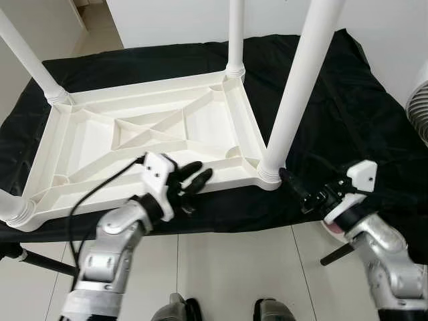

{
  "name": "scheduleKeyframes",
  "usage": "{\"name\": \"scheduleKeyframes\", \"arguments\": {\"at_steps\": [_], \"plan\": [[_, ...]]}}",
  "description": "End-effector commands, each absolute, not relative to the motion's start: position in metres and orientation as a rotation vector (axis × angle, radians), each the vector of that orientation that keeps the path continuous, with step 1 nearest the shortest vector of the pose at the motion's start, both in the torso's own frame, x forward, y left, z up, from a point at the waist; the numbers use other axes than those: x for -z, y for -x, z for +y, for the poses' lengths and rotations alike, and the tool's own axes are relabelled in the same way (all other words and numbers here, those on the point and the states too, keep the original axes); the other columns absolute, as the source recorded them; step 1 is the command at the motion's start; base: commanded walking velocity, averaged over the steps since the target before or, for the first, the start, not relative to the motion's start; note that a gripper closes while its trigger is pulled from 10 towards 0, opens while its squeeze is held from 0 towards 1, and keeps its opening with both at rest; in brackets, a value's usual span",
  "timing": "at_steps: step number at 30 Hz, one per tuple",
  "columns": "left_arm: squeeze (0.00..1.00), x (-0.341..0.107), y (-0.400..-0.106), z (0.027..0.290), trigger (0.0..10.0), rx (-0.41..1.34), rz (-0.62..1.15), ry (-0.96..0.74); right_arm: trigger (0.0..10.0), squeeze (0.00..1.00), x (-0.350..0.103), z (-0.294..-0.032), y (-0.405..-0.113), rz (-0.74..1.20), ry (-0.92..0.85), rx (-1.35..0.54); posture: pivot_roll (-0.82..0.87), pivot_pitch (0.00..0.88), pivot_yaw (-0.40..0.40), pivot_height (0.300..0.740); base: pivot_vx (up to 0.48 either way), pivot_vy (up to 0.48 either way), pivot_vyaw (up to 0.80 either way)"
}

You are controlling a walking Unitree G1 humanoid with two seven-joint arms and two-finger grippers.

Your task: Building children table

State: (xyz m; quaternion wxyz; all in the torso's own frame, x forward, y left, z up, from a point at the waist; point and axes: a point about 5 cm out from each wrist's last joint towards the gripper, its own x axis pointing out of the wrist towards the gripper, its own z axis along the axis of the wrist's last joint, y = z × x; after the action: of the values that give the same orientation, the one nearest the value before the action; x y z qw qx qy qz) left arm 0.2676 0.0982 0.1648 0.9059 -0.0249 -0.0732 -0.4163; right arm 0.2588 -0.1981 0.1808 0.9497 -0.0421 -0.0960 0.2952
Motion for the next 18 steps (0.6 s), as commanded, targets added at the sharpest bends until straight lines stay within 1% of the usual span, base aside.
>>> {"name": "scheduleKeyframes", "arguments": {"at_steps": [1,5,6,10,14,15,16,18], "plan": [[0.00,-0.165,-0.264,0.095,10.0,0.816,-0.133,0.046,10.0,0.00,-0.178,-0.195,-0.263,-0.178,0.094,-0.647,-0.13,0.111,0.111,0.740,0.000,0.000,0.00],[0.00,-0.164,-0.259,0.090,10.0,0.822,-0.107,0.043,10.0,0.00,-0.183,-0.195,-0.275,-0.185,0.115,-0.662,-0.12,0.104,0.104,0.740,0.000,0.000,0.00],[0.00,-0.165,-0.260,0.089,10.0,0.811,-0.104,0.052,10.0,0.00,-0.184,-0.193,-0.280,-0.185,0.122,-0.679,-0.12,0.104,0.092,0.740,0.000,0.000,0.00],[0.00,-0.169,-0.262,0.088,10.0,0.804,-0.102,0.078,10.0,0.00,-0.187,-0.190,-0.289,-0.181,0.145,-0.713,-0.11,0.102,0.085,0.740,0.000,0.000,0.00],[0.00,-0.172,-0.262,0.084,10.0,0.807,-0.112,0.064,10.0,0.00,-0.191,-0.183,-0.304,-0.189,0.176,-0.742,-0.12,0.102,0.085,0.740,0.000,0.000,0.00],[0.00,-0.172,-0.262,0.084,10.0,0.807,-0.112,0.064,10.0,0.00,-0.191,-0.183,-0.304,-0.189,0.176,-0.742,-0.12,0.102,0.085,0.740,0.000,0.000,0.00],[0.00,-0.175,-0.262,0.083,10.0,0.793,-0.114,0.058,10.0,0.00,-0.192,-0.179,-0.311,-0.187,0.186,-0.749,-0.12,0.103,0.085,0.740,0.000,0.000,0.00],[0.00,-0.176,-0.263,0.083,10.0,0.784,-0.117,0.050,10.0,0.00,-0.193,-0.177,-0.313,-0.181,0.183,-0.755,-0.12,0.103,0.085,0.740,0.000,0.000,0.00]]}}
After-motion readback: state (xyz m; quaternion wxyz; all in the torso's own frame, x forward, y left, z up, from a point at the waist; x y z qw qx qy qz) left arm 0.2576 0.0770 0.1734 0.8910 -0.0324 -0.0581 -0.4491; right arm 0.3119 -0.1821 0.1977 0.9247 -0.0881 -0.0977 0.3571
